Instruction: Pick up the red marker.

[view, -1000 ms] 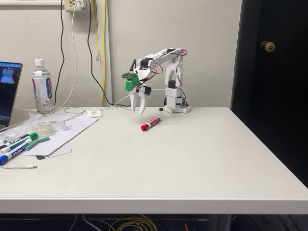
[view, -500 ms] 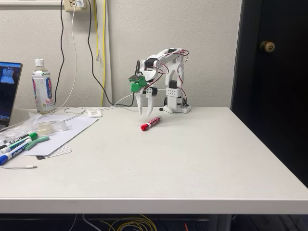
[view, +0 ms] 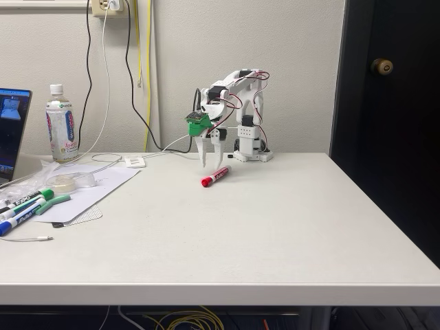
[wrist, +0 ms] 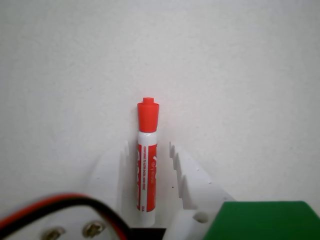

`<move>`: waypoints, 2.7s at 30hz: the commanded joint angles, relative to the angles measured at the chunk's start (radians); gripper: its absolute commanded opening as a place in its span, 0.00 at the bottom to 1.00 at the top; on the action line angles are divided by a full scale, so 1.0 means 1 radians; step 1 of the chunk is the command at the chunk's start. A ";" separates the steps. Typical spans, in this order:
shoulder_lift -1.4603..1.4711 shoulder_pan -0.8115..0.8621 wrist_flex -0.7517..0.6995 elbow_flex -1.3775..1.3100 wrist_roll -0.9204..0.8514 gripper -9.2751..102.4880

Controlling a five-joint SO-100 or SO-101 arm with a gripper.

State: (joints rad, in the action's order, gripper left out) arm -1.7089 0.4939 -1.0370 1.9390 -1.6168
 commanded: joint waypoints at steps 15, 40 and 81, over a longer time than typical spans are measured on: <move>0.097 -0.029 0.054 -0.005 0.041 0.25; 0.137 -0.020 0.140 -0.005 0.115 0.23; 0.204 -0.046 0.163 -0.005 0.143 0.15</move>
State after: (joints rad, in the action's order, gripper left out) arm -1.4956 0.4449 -0.8652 1.9390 -1.4803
